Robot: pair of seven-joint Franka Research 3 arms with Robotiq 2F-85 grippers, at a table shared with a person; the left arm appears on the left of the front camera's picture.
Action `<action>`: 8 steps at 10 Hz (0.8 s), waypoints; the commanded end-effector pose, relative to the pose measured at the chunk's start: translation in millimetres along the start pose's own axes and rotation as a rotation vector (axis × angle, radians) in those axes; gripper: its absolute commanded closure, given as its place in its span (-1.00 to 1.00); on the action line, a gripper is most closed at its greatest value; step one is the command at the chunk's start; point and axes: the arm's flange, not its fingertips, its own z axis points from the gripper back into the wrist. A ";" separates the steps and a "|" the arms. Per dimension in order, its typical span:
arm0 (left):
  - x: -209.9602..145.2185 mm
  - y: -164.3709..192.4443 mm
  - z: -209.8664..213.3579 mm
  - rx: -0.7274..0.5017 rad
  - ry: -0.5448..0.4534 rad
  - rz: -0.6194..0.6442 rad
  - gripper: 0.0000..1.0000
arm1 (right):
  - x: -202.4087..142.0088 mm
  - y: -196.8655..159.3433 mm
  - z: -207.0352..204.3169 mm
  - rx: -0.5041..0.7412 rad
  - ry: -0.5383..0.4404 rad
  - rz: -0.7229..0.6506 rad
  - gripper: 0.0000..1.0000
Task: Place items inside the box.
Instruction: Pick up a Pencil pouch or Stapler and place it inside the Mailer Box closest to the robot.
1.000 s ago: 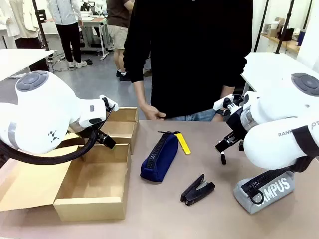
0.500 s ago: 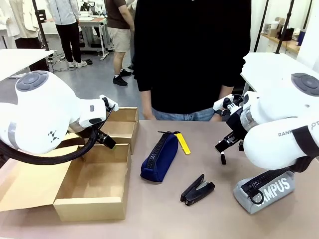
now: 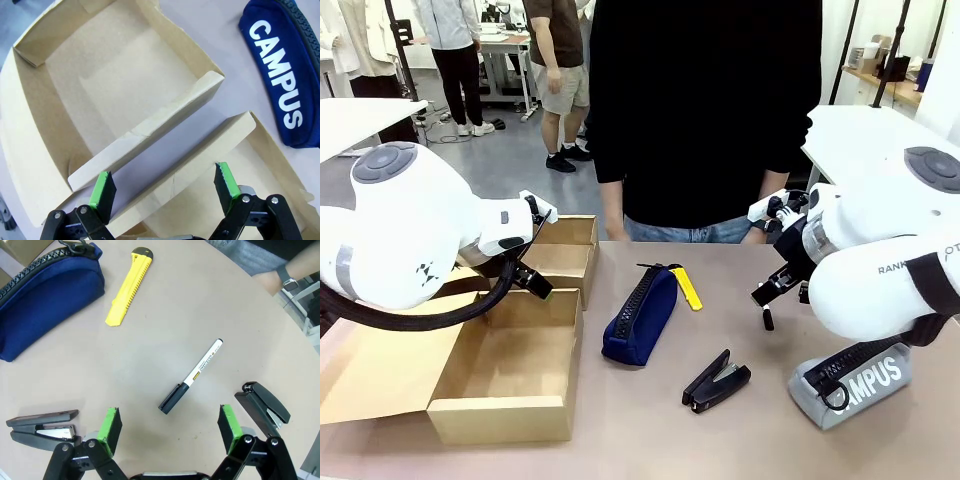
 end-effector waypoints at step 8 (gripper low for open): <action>-0.3 -2.2 29.5 -0.126 -0.036 -0.042 -1.00 | 7.6 -9.1 26.6 -0.008 0.022 -0.050 -1.00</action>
